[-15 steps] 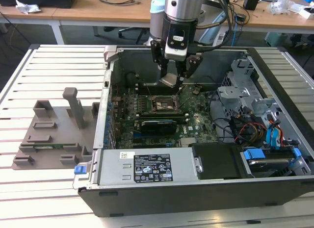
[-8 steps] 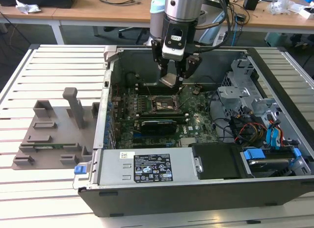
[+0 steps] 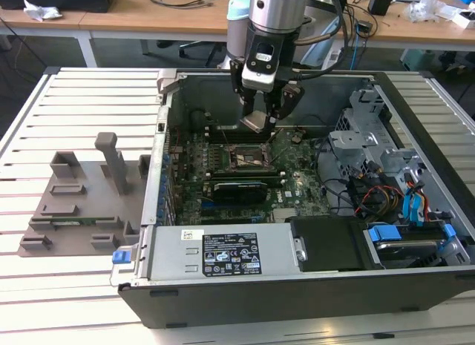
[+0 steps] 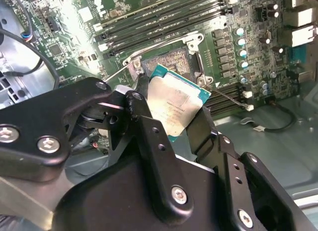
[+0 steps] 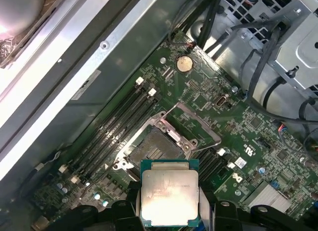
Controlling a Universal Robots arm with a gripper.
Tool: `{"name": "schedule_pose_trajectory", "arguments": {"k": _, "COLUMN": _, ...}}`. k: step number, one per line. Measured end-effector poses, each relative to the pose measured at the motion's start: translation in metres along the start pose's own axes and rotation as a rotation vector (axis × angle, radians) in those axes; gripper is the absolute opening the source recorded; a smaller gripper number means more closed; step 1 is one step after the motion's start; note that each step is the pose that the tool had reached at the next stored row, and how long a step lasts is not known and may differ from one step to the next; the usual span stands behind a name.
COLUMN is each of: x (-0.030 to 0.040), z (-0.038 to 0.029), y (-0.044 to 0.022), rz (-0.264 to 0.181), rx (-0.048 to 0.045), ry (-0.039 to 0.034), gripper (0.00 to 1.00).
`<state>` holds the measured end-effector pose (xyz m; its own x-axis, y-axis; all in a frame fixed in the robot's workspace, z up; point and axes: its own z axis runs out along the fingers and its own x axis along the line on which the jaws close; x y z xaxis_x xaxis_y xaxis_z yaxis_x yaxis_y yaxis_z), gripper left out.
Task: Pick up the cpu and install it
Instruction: 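Place the cpu into insertion slot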
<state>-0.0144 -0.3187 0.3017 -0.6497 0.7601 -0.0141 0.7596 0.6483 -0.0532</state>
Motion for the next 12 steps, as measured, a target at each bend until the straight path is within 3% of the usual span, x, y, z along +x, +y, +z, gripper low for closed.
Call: {"name": "schedule_pose_trajectory", "arguments": {"k": 12, "x": 0.0000, "z": 0.0002, "y": 0.0000, "rz": 0.094, "rx": 0.0021, "ry": 0.0042, "gripper": 0.55}}
